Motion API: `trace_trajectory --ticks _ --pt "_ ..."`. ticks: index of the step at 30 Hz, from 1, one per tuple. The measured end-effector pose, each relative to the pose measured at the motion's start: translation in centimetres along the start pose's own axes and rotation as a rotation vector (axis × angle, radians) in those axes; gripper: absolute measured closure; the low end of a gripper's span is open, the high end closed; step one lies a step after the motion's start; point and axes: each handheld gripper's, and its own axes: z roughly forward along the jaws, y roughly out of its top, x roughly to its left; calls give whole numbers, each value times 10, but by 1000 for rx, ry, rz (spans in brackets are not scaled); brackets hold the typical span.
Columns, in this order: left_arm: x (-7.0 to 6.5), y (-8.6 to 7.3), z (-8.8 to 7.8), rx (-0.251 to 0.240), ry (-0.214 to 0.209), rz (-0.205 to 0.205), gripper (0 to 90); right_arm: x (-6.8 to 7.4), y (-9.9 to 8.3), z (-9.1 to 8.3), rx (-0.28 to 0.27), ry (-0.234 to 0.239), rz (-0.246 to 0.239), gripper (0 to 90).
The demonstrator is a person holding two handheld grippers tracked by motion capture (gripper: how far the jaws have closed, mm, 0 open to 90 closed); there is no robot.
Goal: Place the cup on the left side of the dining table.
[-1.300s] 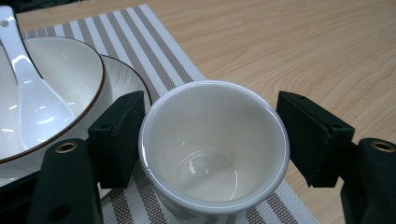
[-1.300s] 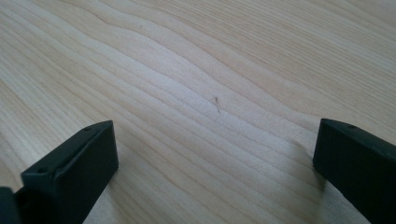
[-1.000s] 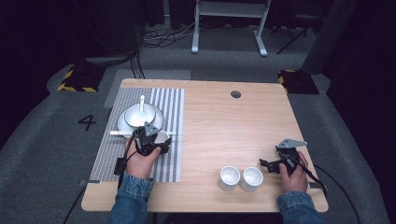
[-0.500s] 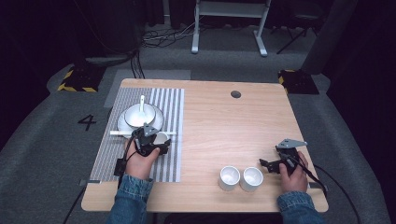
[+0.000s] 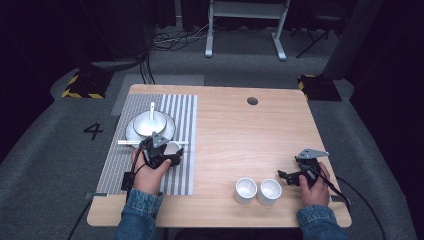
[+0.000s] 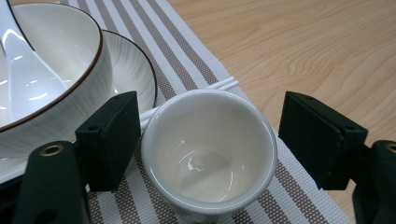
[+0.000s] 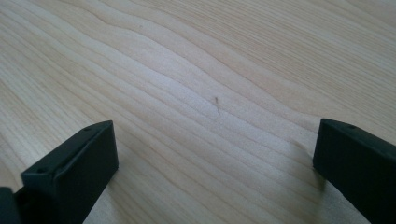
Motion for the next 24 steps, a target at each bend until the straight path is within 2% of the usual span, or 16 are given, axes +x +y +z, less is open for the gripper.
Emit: trace_trajectory --ticks 10,18,24 --pt "-1 -3 -16 -18 6 13 208 0 0 0 0 0 0 2" --pt "0 -13 -33 -26 13 11 209 0 0 0 0 0 0 2" --pt "0 -23 -42 -28 -1 17 211 0 0 0 0 0 0 3"
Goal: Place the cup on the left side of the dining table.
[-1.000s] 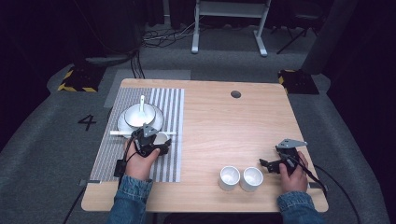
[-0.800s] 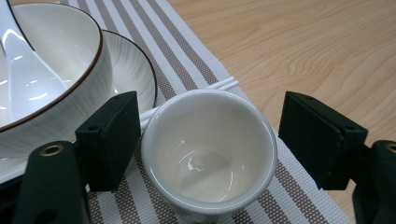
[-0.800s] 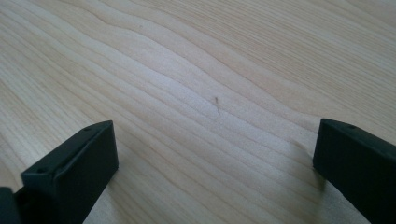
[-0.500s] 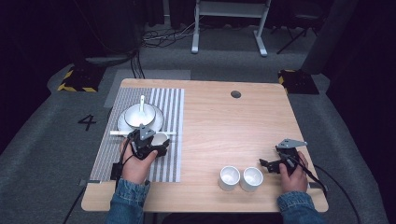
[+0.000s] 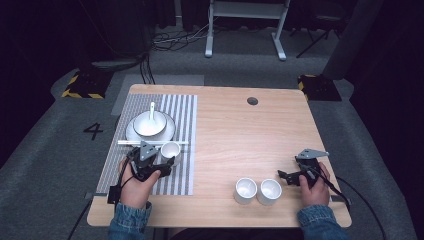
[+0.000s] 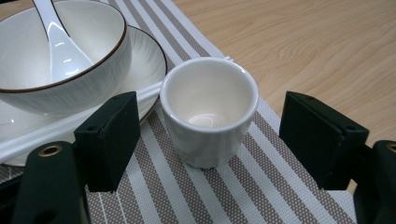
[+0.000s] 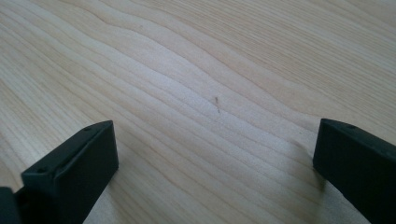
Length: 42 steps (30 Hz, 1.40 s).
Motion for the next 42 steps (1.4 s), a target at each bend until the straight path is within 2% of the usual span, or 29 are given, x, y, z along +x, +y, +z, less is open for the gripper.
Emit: trace_trajectory --ticks 7,14,23,31,36,42 --pt "1 -12 -14 -14 -21 -11 213 0 0 0 0 0 0 2" --pt "4 -25 -26 1 -21 -4 213 0 0 0 0 0 0 3" --pt "12 -46 -36 37 2 -8 224 0 0 0 0 0 0 3" --pt "17 -57 -41 91 4 0 221 0 0 0 0 0 0 3" --pt "21 -65 -41 143 2 -21 221 0 0 0 0 0 0 3" --pt "25 -72 -41 168 1 -34 219 0 0 0 0 0 0 3"
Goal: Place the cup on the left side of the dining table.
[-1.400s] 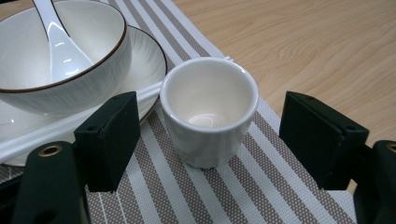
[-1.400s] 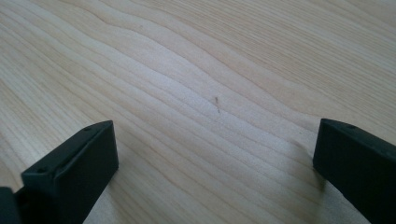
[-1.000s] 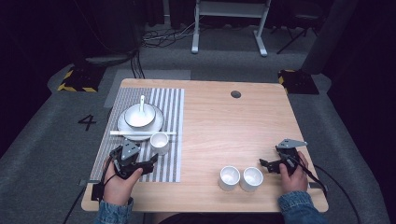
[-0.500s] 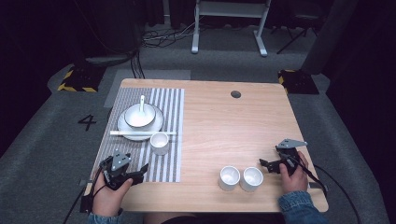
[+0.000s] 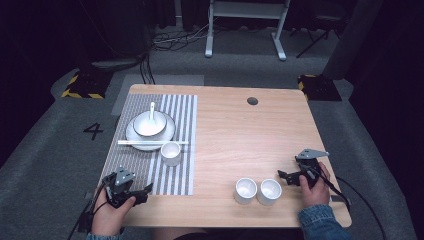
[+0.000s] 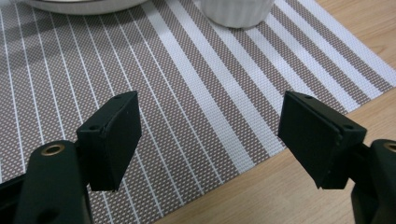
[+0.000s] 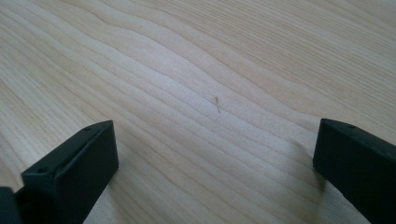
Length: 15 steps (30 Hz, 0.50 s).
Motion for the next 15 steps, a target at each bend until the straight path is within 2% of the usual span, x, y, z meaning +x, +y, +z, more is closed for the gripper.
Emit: trace_trajectory --ticks 5,10,13,15 --pt "2 -5 3 47 -13 -4 213 0 0 0 0 0 0 2" --pt "3 -11 6 76 -19 11 207 0 0 0 0 0 0 3" --pt "5 -14 8 88 -16 34 206 0 0 0 0 0 0 3" --pt "6 -15 10 96 -19 29 206 0 0 0 0 0 0 3"
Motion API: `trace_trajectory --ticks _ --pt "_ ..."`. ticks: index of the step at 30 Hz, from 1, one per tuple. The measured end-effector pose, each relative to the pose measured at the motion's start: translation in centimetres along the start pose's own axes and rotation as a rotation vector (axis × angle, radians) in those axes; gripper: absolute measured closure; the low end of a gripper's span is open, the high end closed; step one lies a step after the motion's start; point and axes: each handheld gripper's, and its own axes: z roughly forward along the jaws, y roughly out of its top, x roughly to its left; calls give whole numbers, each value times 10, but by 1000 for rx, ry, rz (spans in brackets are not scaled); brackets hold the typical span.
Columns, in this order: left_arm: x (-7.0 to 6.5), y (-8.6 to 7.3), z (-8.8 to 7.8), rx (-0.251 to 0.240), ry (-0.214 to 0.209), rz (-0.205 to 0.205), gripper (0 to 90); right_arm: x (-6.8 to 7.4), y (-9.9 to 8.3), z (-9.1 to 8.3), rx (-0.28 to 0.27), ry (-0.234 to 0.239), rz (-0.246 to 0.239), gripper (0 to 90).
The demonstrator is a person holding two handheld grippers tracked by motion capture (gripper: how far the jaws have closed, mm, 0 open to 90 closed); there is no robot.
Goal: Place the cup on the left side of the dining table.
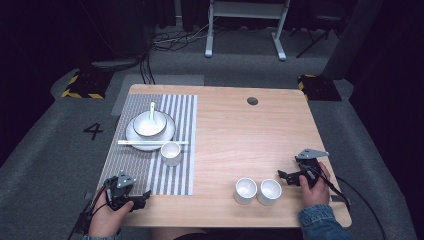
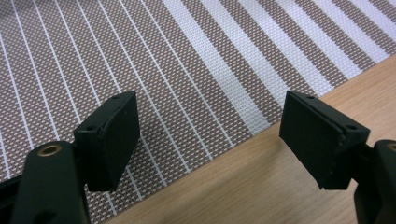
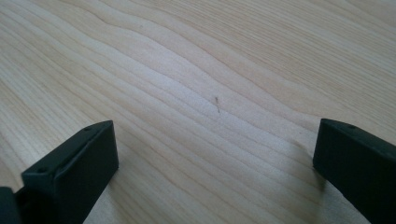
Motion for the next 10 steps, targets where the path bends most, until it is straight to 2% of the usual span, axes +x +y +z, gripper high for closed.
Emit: trace_trajectory --ticks 4,10 --pt "1 -3 1 -6 -16 38 161 0 0 0 0 0 0 3" --pt "4 -10 3 -54 -47 70 125 0 0 0 0 0 0 3"
